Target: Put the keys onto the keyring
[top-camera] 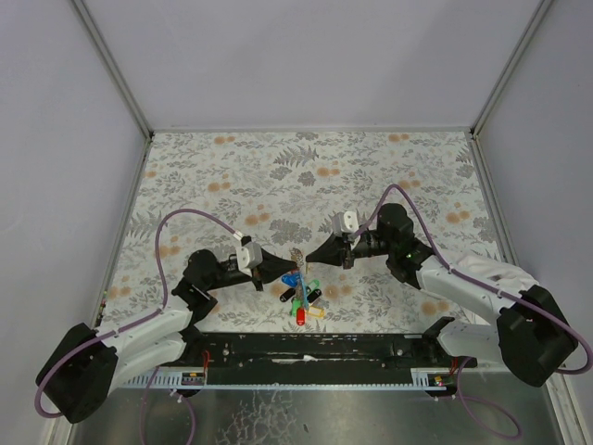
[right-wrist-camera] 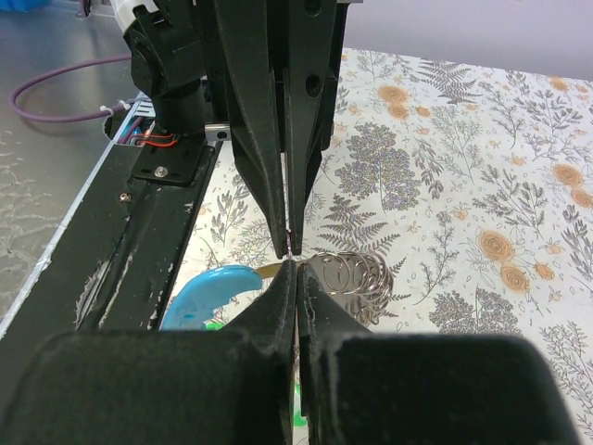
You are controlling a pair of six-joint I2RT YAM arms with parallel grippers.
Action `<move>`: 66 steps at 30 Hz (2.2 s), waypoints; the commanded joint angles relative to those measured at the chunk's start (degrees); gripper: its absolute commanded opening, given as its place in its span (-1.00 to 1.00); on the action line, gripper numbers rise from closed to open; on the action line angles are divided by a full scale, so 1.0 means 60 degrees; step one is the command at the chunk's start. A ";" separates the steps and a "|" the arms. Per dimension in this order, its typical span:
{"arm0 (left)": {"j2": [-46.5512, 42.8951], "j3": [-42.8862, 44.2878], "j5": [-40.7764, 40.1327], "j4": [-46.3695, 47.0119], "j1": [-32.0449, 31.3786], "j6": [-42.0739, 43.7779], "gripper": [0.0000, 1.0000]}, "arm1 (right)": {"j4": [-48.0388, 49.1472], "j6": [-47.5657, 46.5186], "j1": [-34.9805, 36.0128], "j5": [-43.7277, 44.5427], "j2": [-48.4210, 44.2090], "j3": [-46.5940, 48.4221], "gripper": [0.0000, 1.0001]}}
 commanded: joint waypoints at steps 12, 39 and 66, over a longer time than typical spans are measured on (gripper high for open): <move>0.0091 -0.0047 0.0133 0.1288 0.0087 -0.0250 -1.00 | 0.0312 -0.0028 0.0191 -0.0183 0.0131 0.0280 -1.00; 0.0122 0.0000 0.0321 0.1095 0.0231 -0.0192 -1.00 | -0.0159 -0.0382 0.0251 -0.0140 -0.0203 0.0326 -1.00; 0.0447 0.0146 0.0670 0.1235 0.0249 -0.0268 -1.00 | -0.0289 -0.0461 0.0320 -0.0086 -0.0046 0.0416 -1.00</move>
